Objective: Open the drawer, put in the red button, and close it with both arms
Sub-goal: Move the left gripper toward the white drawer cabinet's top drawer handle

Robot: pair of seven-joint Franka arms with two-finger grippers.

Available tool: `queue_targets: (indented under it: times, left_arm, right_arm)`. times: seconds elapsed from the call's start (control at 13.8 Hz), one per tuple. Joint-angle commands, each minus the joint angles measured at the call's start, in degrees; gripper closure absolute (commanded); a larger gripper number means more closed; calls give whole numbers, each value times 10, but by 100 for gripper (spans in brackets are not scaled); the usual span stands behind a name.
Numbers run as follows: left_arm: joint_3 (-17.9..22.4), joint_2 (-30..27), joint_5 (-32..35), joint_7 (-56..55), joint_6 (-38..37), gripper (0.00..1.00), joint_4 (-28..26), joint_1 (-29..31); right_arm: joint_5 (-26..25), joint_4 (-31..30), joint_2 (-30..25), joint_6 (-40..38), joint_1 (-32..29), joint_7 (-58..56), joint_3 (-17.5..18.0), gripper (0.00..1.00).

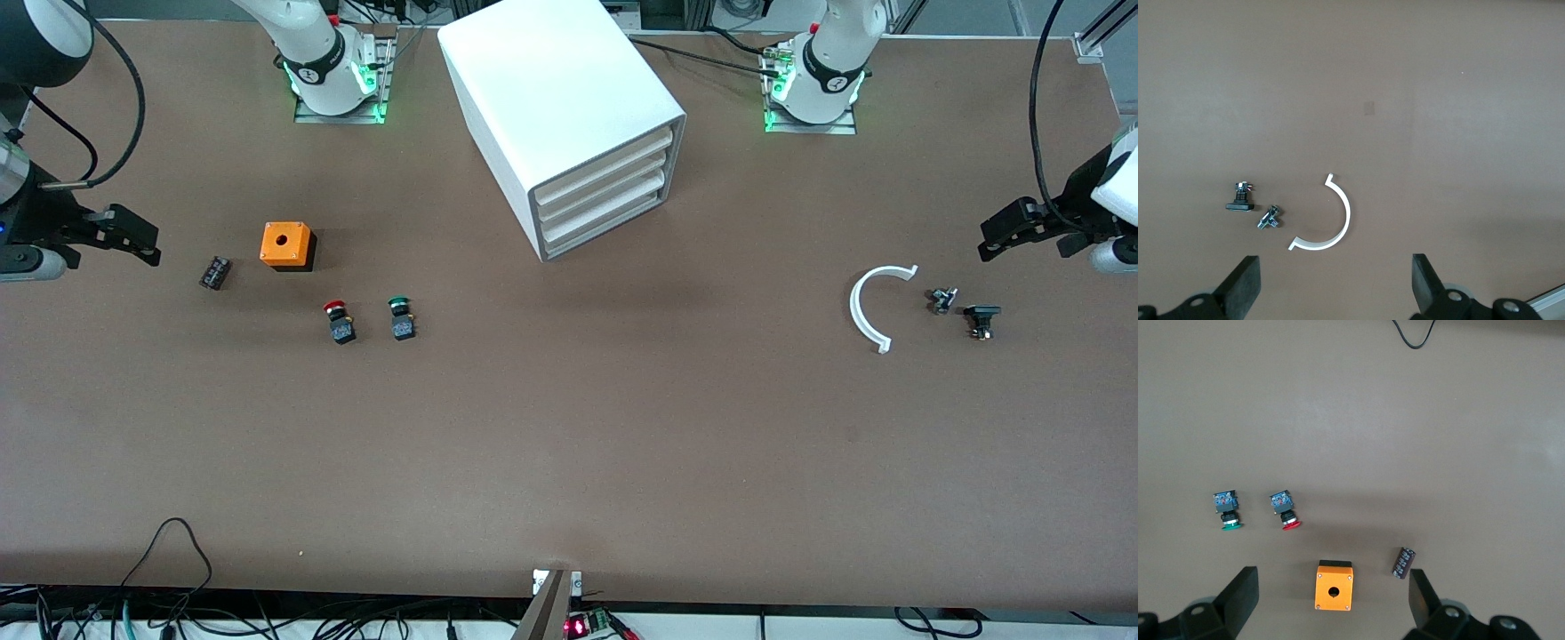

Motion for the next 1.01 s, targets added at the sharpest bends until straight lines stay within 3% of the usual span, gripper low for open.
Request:
queue_targets:
  times: [0.0, 0.29, 0.51, 0.94]
  left_arm:
    - [-5, -3, 0, 16, -7, 0, 4, 0]
    - [-5, 3, 1, 16, -7, 0, 13, -1]
    - [-5, 8, 0, 16, -3, 0, 15, -4]
    - [-18, 19, 2, 11, -4, 0, 18, -10]
  right_arm:
    - [2, -25, -38, -9, -22, 5, 28, 0]
    - [6, -23, -40, -19, -26, 20, 21, 0]
    - [5, -23, -37, -26, -26, 110, 17, 0]
    - [5, -21, -34, -26, -28, 32, 4, 0]
